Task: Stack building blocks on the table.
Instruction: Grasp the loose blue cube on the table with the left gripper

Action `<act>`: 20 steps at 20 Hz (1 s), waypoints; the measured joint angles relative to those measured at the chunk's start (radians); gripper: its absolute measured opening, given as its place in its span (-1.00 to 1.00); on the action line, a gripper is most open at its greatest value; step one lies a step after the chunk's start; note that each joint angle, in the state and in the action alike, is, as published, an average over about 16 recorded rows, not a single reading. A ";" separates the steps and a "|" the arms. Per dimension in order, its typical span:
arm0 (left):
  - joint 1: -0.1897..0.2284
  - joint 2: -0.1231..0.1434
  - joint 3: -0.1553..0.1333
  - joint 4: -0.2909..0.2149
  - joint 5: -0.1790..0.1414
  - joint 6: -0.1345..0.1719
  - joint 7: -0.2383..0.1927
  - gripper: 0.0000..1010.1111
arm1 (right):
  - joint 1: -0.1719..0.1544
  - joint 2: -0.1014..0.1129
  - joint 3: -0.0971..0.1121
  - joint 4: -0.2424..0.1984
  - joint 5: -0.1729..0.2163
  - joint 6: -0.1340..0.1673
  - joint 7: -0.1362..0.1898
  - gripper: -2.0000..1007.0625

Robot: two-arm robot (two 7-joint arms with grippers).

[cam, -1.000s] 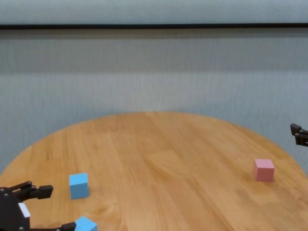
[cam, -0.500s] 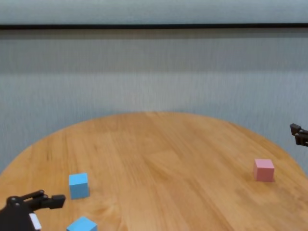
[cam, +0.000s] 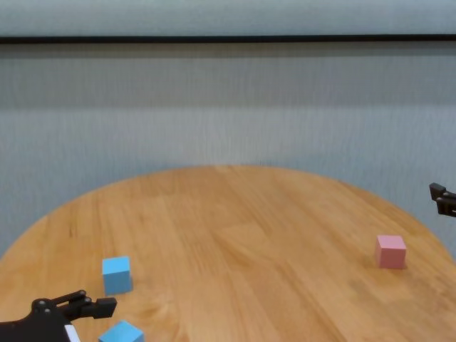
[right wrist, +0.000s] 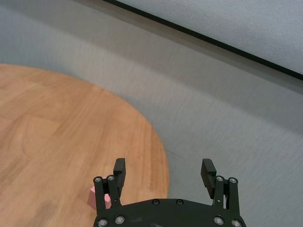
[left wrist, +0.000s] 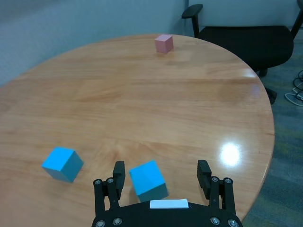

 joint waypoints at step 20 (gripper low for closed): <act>-0.041 -0.064 -0.009 0.091 0.003 -0.009 -0.041 0.98 | 0.000 0.000 0.000 0.000 0.000 0.000 0.000 1.00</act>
